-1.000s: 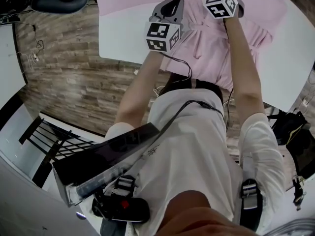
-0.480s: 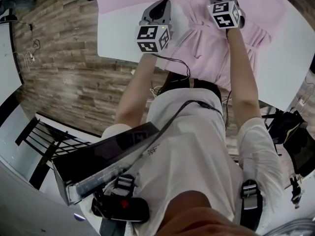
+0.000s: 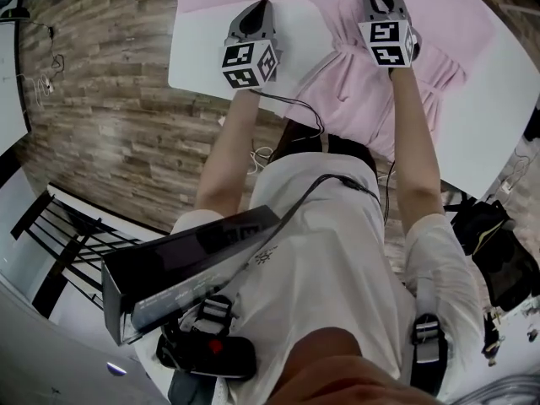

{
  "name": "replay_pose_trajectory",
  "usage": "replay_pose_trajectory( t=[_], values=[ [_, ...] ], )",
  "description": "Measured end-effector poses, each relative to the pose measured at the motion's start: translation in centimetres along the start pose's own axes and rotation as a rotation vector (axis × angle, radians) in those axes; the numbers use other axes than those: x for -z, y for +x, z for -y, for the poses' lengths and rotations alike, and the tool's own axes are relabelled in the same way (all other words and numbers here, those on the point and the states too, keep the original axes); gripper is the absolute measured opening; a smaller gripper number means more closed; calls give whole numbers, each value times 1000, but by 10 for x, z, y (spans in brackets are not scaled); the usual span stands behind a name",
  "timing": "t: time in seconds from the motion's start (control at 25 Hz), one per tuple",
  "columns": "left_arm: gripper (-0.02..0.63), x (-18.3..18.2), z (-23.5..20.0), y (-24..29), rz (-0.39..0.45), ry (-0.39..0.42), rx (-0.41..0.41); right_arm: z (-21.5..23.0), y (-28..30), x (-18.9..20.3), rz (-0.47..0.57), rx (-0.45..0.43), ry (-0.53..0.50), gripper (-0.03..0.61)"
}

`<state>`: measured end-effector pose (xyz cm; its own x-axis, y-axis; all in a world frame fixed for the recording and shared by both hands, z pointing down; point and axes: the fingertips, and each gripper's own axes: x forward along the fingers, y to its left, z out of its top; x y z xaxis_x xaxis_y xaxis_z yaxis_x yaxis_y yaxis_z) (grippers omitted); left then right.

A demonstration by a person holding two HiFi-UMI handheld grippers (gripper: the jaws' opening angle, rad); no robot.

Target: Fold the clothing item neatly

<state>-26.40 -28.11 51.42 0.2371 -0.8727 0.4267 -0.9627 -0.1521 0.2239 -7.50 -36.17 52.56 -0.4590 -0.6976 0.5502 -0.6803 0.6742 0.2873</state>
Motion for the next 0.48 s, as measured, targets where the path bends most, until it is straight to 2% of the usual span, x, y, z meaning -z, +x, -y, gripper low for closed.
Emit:
replay_pose_trajectory(
  t=[0.12,0.32,0.48],
  values=[
    [-8,7,-33,-7,-3,-18,-79,-27,-19,-21,72,-34,7,8],
    [-8,9,-89,-19,-3,-33,-212,-67,-27,-38,99,-101,-45,8],
    [-8,11,-123,-29,3,-74,-280,-97,-26,-50,120,-154,-37,8]
  ],
)
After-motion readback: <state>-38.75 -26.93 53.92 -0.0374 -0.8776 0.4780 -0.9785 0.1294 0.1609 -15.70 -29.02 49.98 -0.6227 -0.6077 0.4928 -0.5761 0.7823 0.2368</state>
